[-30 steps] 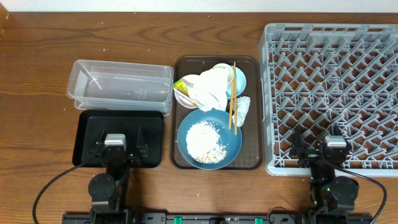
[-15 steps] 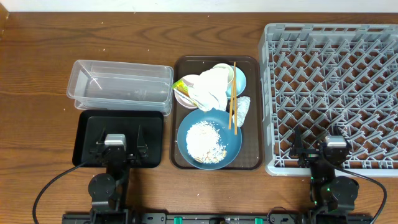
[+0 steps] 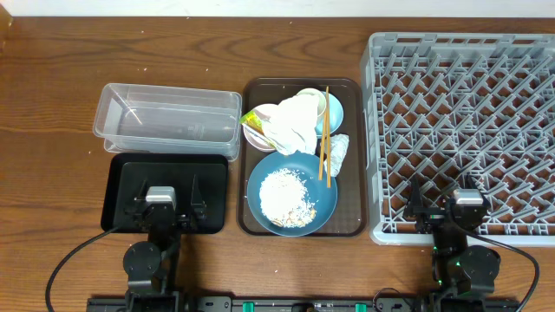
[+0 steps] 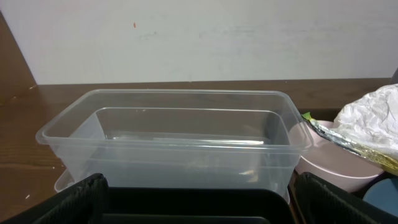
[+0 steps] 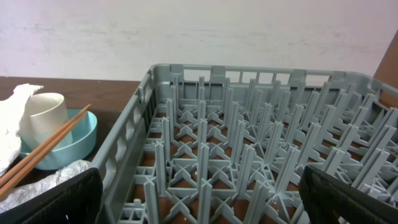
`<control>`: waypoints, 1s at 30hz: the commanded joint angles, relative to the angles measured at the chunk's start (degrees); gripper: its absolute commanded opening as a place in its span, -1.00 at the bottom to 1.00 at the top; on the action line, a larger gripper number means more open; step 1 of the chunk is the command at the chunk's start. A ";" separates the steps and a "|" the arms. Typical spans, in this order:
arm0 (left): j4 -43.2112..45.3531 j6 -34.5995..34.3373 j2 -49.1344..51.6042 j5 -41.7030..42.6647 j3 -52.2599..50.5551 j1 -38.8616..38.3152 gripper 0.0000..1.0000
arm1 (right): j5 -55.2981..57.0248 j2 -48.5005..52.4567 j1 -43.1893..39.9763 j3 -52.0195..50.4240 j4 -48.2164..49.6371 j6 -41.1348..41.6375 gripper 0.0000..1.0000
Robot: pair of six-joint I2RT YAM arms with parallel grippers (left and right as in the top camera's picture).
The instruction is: Sort waste into correct bins and load items into the dishwasher rack
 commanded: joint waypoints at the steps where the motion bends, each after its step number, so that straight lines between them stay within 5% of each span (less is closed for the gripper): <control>1: -2.34 0.59 -0.35 1.25 -0.66 0.24 0.96 | -0.22 -0.24 -0.15 -0.07 -0.22 -0.22 0.98; 17: -1.62 0.55 -0.35 1.36 -0.63 0.24 0.96 | -0.22 -0.24 -0.15 -0.07 -0.22 -0.22 0.99; 22: -1.18 -4.52 -0.35 10.14 2.12 0.24 0.95 | -0.20 -0.24 -0.15 -0.07 -0.22 -0.22 0.99; 30: -20.35 -11.74 1.62 13.38 21.84 0.24 0.96 | -0.22 -0.24 -0.15 -0.07 -0.22 -0.22 0.98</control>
